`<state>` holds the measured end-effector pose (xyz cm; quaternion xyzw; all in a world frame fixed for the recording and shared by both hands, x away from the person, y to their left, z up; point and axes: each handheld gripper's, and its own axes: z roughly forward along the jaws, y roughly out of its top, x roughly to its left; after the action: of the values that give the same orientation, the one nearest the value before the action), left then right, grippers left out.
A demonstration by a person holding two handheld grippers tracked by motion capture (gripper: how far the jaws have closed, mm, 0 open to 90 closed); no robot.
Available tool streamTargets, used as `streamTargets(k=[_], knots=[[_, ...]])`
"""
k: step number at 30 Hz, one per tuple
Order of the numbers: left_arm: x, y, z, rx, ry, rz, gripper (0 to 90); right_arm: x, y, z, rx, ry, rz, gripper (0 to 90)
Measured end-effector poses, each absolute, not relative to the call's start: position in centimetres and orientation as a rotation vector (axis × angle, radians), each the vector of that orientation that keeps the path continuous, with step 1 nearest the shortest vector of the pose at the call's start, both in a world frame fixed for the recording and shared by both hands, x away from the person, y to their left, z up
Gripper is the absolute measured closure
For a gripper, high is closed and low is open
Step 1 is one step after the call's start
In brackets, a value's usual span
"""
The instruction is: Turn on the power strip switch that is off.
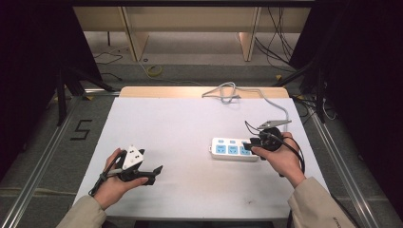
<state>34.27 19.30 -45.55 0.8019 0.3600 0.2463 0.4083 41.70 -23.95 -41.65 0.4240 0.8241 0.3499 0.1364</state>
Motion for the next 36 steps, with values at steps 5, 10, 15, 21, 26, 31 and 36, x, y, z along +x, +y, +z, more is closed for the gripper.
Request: streamTargets(k=[5, 10, 15, 21, 26, 31, 36], knots=[[34.3, 19.2, -45.6, 2.024, 0.904, 0.620, 13.5, 41.2, -24.1, -41.8, 1.227, 2.393, 1.034, 57.4], [34.3, 19.2, -45.6, 2.027, 0.901, 0.616, 13.5, 40.6, -24.2, -42.2, 1.214, 2.398, 1.040, 55.3], [34.3, 19.2, -45.6, 2.027, 0.901, 0.615, 13.5, 40.0, -24.3, -42.0, 1.166, 2.381, 1.060, 53.5], [34.3, 19.1, -45.6, 2.029, 0.903, 0.605, 13.5, 39.1, -24.5, -42.2, 1.129, 2.367, 1.086, 49.6], [34.2, 19.1, -45.6, 2.036, 0.897, 0.605, 13.5, 38.6, -25.0, -42.4, 1.126, 2.352, 1.104, 47.0], [34.2, 19.1, -45.6, 2.032, 0.897, 0.604, 13.5, 38.2, -25.1, -42.6, 1.113, 2.347, 1.119, 44.4], [34.2, 19.1, -45.6, 2.028, 0.898, 0.602, 13.6, 37.8, -25.4, -42.7, 1.095, 2.333, 1.144, 42.3]])
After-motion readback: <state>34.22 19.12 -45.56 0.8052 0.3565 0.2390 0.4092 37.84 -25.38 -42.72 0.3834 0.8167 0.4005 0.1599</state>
